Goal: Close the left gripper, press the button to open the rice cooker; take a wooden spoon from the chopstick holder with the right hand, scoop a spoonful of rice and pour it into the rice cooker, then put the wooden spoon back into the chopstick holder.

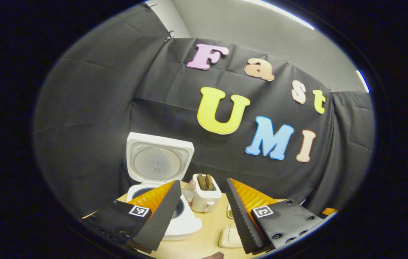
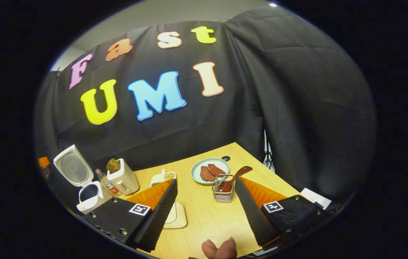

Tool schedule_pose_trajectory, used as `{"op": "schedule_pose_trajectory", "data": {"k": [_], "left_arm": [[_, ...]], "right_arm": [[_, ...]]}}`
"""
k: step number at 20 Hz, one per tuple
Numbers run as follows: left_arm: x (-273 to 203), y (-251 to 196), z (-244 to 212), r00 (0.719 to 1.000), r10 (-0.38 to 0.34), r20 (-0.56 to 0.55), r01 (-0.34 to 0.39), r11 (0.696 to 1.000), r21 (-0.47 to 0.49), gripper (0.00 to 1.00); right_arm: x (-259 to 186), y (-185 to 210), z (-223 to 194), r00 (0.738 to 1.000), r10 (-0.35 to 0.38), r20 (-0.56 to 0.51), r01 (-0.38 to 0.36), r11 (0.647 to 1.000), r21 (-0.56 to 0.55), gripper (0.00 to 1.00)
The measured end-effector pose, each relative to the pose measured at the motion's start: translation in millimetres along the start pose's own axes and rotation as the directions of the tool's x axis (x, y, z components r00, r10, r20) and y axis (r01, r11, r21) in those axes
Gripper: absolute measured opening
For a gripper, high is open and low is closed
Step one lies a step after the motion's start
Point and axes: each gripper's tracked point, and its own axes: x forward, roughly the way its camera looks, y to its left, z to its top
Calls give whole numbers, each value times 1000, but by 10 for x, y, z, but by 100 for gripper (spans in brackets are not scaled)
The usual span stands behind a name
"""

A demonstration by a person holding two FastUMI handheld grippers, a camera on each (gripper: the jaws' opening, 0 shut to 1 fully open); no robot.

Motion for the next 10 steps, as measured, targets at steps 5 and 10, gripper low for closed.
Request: {"op": "schedule_pose_trajectory", "data": {"k": [5, 10], "left_arm": [[747, 397, 401, 993, 88, 75, -87, 996, -14, 94], [1404, 649, 773, 980, 142, 141, -139, 990, -26, 82]], "right_arm": [[-352, 247, -55, 999, 43, -25, -44, 997, -63, 98], [-502, 277, -167, 998, 37, -52, -43, 993, -112, 98]]}}
